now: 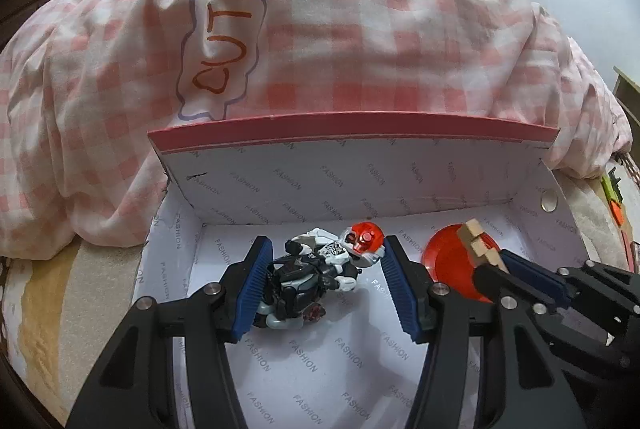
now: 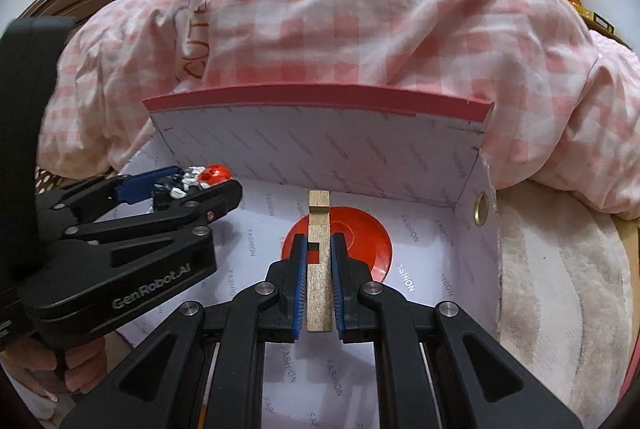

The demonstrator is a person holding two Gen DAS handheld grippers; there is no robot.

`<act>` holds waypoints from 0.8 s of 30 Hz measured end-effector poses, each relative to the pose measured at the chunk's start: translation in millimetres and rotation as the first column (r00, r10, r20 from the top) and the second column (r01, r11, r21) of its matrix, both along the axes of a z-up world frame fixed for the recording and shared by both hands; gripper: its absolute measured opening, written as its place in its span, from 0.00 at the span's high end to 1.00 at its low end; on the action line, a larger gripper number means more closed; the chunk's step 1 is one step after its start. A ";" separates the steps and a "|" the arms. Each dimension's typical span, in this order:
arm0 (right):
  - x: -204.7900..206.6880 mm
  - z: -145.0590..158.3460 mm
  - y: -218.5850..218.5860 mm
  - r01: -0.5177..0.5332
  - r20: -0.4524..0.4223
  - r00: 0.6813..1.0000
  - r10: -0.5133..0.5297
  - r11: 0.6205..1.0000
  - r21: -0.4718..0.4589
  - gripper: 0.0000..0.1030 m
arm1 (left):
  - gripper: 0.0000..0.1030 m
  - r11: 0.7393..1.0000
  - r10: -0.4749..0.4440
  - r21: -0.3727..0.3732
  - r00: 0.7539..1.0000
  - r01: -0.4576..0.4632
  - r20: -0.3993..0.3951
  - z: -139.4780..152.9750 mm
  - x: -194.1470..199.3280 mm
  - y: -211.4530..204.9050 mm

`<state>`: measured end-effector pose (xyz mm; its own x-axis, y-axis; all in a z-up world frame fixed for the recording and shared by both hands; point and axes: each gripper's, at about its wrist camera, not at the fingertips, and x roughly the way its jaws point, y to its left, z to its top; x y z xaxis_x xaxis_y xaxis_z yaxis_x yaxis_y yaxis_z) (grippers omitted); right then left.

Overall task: Organize objects
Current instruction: 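Lift the robot figure and wooden block and carry both into the shoebox, then open the left gripper to drop the figure while the right releases the block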

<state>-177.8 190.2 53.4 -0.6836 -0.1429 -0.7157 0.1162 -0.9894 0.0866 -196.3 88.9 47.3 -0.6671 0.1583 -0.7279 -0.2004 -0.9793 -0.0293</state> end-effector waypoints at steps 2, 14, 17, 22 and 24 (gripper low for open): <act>-0.3 -0.9 -0.2 0.000 -0.008 1.000 0.000 1.000 0.009 0.88 | 0.45 1.000 0.004 -0.008 1.000 -0.004 0.002 -0.8 -0.1 1.5; -1.1 -2.1 -1.3 -0.002 -0.015 1.000 0.002 1.000 0.023 0.88 | 0.45 1.000 0.019 -0.016 1.000 -0.019 0.008 -2.1 -1.3 4.9; -1.2 -2.5 -1.4 0.001 -0.018 1.000 0.000 1.000 0.023 0.88 | 0.45 1.000 0.025 -0.017 1.000 -0.025 0.011 -2.3 -1.0 6.0; 1.5 -3.9 -1.8 0.017 -0.036 0.999 -0.017 1.000 0.017 0.88 | 0.43 0.999 0.042 -0.012 0.999 -0.041 0.025 -4.3 -2.0 9.0; 1.4 -4.2 -1.3 0.018 -0.040 0.999 -0.018 1.000 0.007 0.87 | 0.36 0.999 0.038 -0.015 0.999 -0.037 0.032 -4.9 -2.4 11.2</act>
